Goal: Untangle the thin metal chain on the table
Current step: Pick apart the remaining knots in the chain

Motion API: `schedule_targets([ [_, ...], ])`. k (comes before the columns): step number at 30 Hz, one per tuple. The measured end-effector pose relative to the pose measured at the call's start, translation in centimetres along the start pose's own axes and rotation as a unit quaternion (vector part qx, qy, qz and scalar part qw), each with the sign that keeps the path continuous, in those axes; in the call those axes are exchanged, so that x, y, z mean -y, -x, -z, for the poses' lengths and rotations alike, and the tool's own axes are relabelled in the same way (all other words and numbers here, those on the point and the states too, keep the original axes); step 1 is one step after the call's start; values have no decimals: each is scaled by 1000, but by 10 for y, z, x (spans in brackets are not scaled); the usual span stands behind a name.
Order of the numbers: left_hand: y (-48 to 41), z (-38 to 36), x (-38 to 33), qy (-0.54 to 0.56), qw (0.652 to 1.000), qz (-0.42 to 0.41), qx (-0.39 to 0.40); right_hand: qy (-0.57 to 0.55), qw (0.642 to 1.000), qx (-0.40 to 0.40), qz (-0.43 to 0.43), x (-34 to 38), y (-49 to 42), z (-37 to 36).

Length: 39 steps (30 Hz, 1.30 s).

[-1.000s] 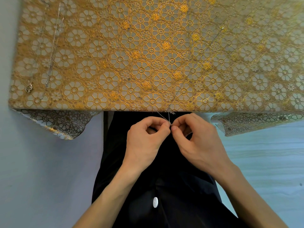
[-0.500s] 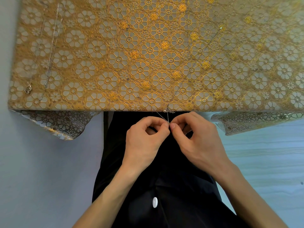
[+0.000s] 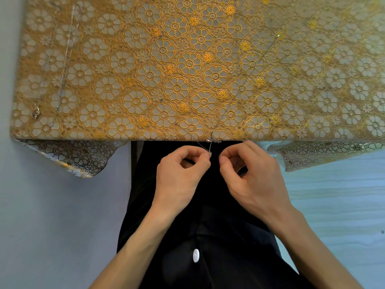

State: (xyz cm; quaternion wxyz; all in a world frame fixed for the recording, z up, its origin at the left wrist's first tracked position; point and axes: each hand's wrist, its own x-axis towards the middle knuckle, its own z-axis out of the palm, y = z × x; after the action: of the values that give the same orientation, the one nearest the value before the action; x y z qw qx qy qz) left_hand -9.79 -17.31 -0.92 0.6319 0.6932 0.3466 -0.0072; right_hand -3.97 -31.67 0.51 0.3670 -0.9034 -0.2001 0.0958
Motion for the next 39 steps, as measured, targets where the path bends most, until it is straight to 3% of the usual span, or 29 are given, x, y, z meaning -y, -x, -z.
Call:
schedule_targets([
  [18, 5, 0, 2, -4, 1000, -1, 19, -64, 996, 45, -40, 1, -4, -2],
  [21, 5, 0, 2, -5, 1000, -2, 19, -80, 993, 48, -79, 2, -5, -2],
  [29, 6, -1, 0, -18, 1000, -7, 19, -232, 941, 118, -217, 6, -8, 1],
  [39, 9, -1, -8, -36, 999, -32, 7, -303, 905, 129, -269, 9, -11, 4],
])
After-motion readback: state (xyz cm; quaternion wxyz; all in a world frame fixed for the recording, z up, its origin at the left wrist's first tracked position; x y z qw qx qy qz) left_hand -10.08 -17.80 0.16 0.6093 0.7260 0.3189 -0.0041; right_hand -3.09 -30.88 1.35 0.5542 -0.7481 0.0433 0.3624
